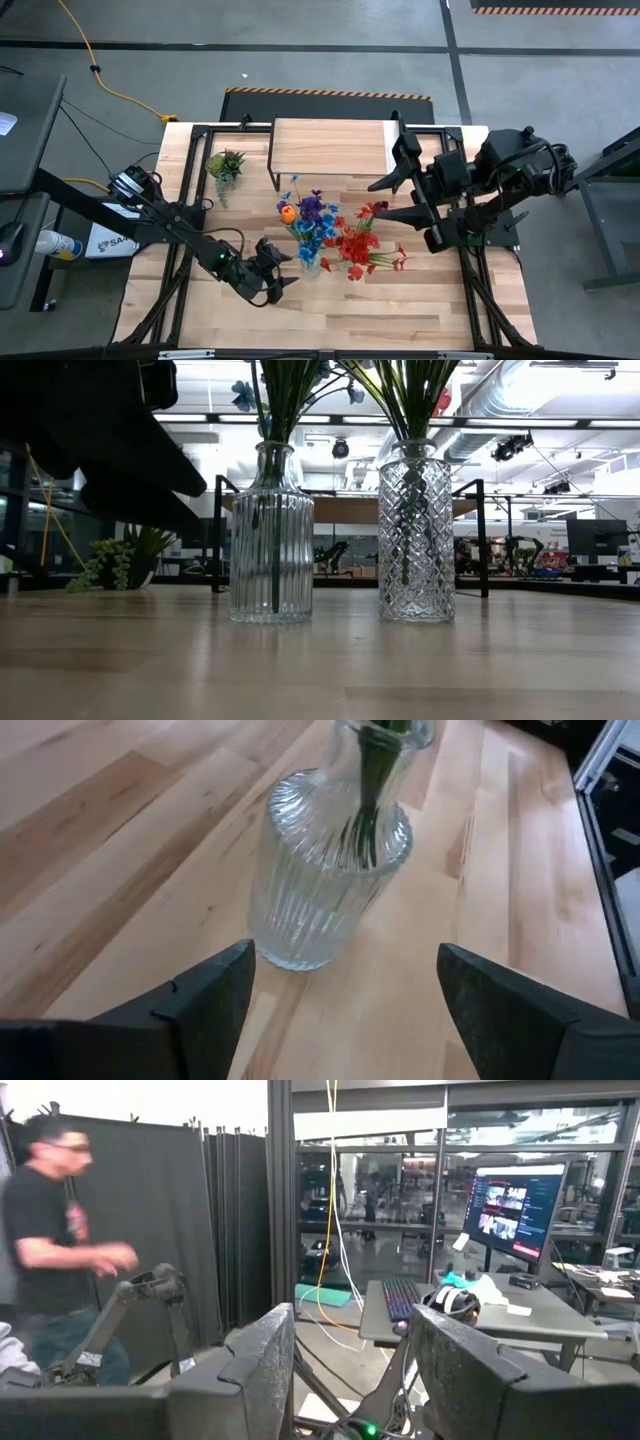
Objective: Pick and place flowers into a vace then onto a shelf
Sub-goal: Put the left transparent vase with flowers on the shelf
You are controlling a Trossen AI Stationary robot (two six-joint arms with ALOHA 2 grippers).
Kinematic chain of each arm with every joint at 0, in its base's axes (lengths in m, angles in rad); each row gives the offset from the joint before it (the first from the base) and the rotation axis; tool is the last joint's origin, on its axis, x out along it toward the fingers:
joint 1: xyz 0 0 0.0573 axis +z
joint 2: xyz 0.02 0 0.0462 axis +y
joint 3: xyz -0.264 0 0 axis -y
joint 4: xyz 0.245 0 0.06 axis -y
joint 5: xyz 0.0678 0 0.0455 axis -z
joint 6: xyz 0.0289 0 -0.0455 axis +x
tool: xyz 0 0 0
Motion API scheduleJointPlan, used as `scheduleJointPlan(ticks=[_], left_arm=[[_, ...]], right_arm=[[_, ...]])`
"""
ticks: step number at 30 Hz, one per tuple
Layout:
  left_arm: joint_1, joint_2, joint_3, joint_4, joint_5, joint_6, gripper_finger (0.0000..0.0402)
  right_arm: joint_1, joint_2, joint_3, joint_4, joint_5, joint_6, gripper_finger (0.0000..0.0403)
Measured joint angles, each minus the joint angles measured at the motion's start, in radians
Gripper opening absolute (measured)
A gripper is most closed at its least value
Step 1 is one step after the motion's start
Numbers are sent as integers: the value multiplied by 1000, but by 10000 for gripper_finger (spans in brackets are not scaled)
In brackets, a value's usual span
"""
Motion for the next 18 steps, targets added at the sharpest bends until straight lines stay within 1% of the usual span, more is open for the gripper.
scheduleJointPlan(ticks=[11,18], left_arm=[[0,0,0,-8,-7,31,344],[0,0,0,-7,-55,25,344]], right_arm=[[-1,0,0,-23,9,0,193],[-1,0,0,-24,10,0,193]])
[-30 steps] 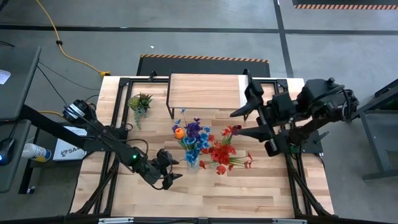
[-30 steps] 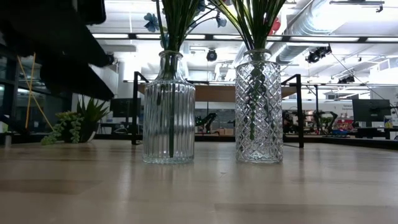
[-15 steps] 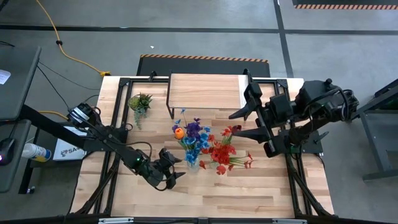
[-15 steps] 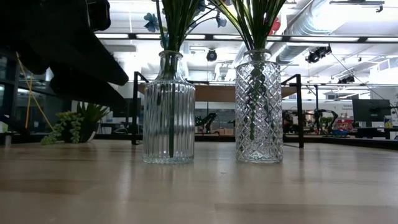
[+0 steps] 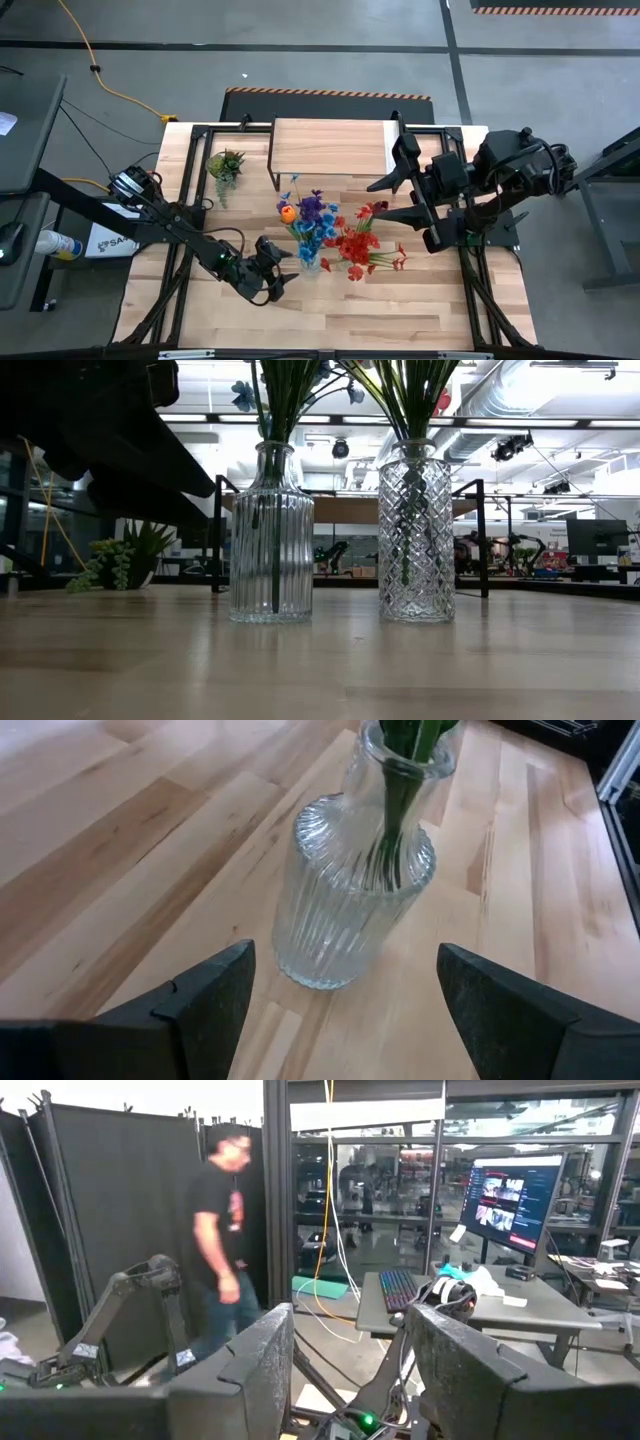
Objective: Pick and place flowers into a vace then onto a shelf
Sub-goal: Put the left transparent vase with flowers on the shelf
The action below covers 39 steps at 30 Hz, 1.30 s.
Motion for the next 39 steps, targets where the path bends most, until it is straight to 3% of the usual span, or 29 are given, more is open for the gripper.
scheduleJointPlan(ticks=[8,15,26,39], left_arm=[[0,0,0,1,19,60,347],[0,0,0,3,22,78,395],[-1,0,0,6,60,76,348],[0,0,0,7,56,74,362]], right_arm=[[0,0,0,-8,1,0,193],[0,0,0,-9,2,0,193],[0,0,0,-9,2,0,193],[0,0,0,-10,2,0,193]])
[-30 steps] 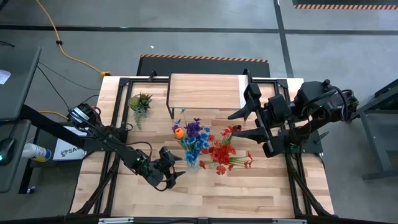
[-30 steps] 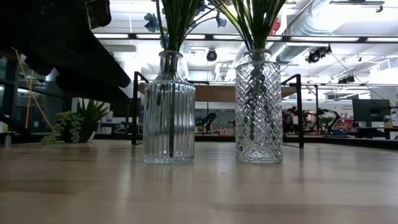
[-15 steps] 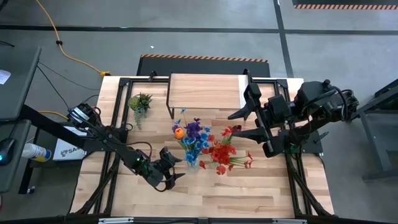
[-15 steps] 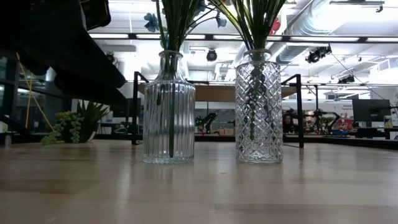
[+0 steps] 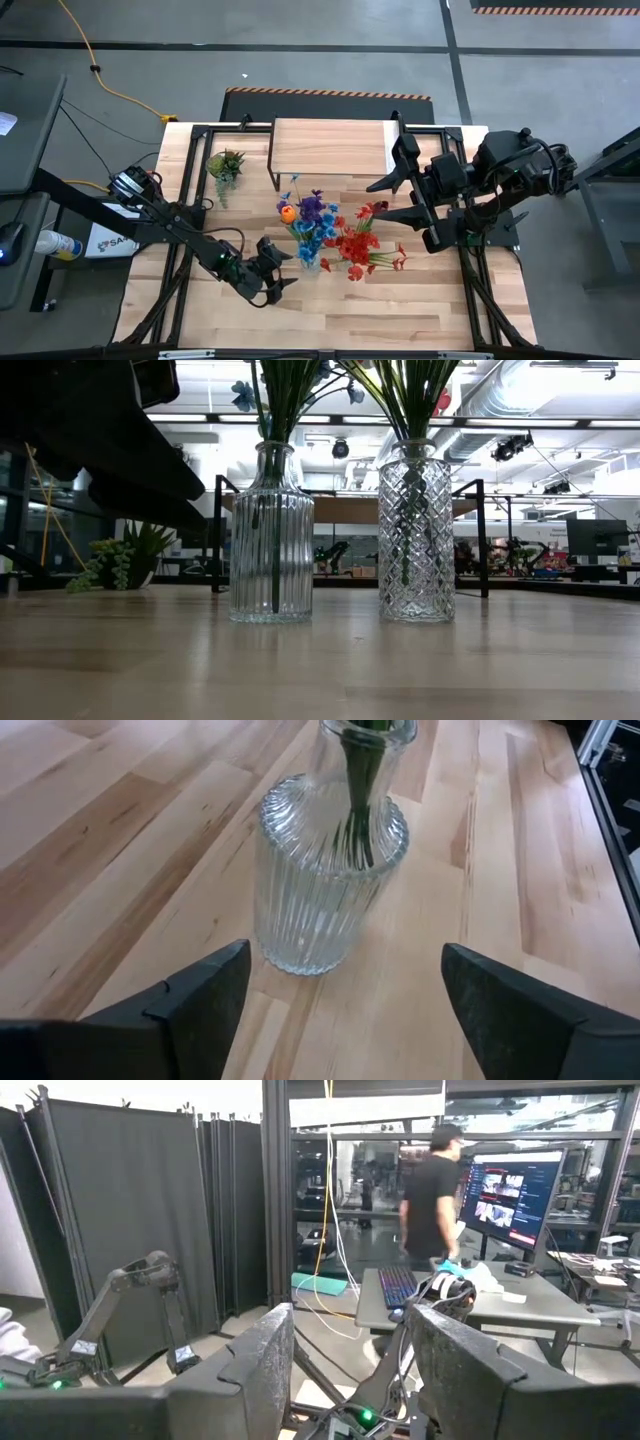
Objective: Pick and place flowers into a vace then onto a shelf
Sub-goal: Put the left transparent vase with flowers on the shelf
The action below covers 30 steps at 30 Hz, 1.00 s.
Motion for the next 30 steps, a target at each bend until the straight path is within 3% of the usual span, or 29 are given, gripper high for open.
scheduleJointPlan(ticks=[12,20,30], left_arm=[[1,1,0,-17,-99,3,363],[30,91,-1,55,-37,-48,363],[60,179,-2,157,-30,-50,363]], right_arm=[[0,0,0,-5,-2,0,193],[0,0,0,-6,-1,0,193],[0,0,0,-10,0,0,193]])
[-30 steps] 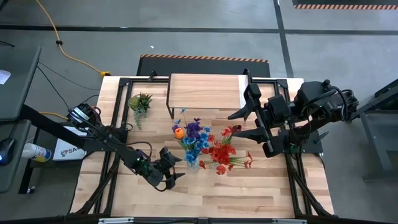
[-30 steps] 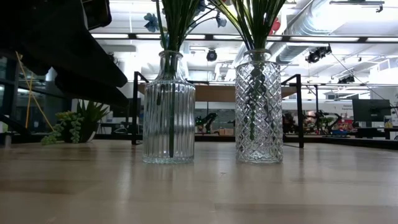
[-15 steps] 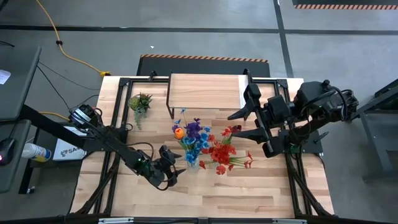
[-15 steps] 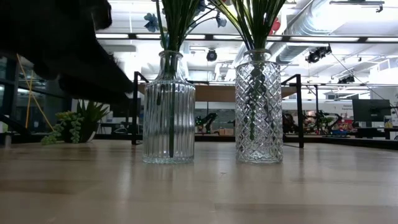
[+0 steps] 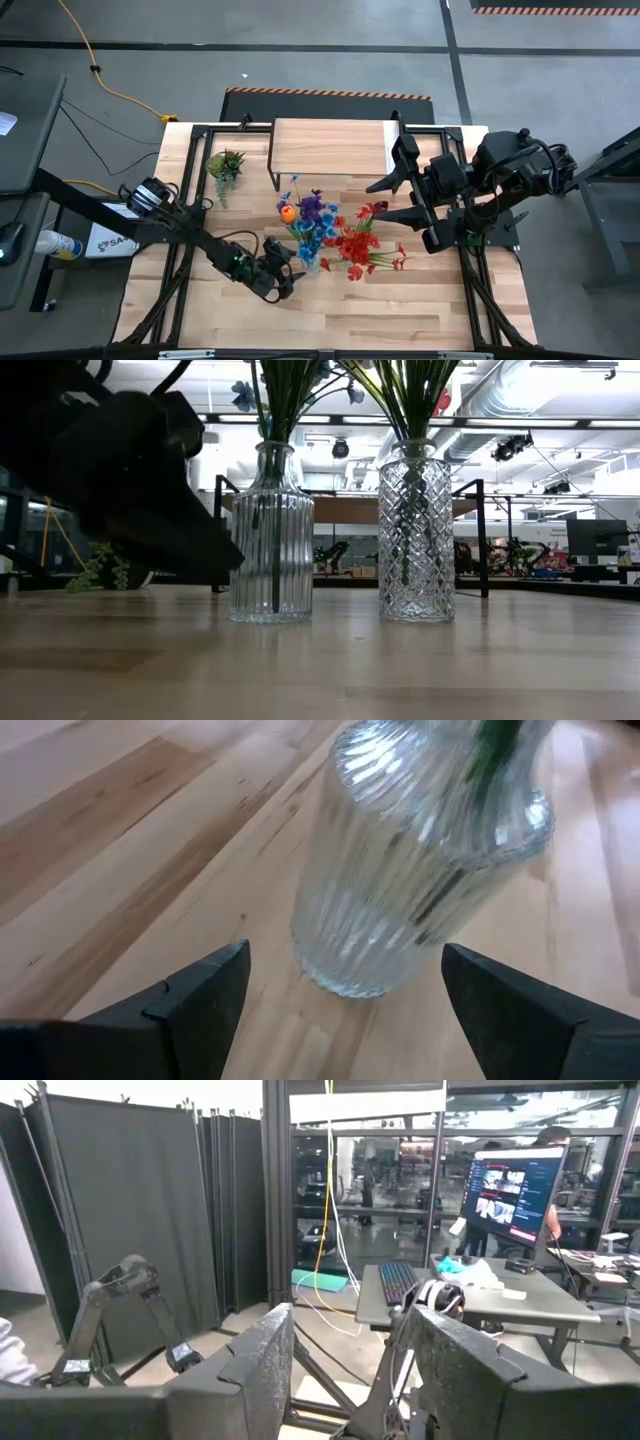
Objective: Pick and place flowers into a vace then onto a shelf
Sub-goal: Put the left transparent vase with flowers on the shelf
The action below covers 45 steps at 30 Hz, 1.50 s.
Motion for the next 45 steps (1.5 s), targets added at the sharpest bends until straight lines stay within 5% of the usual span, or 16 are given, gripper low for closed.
scheduleJointPlan(ticks=[27,45], left_arm=[[13,5,1,52,3,85,363],[13,130,1,186,-66,132,363]], right_arm=[[0,0,0,-2,1,1,193],[0,0,0,-2,1,2,193]])
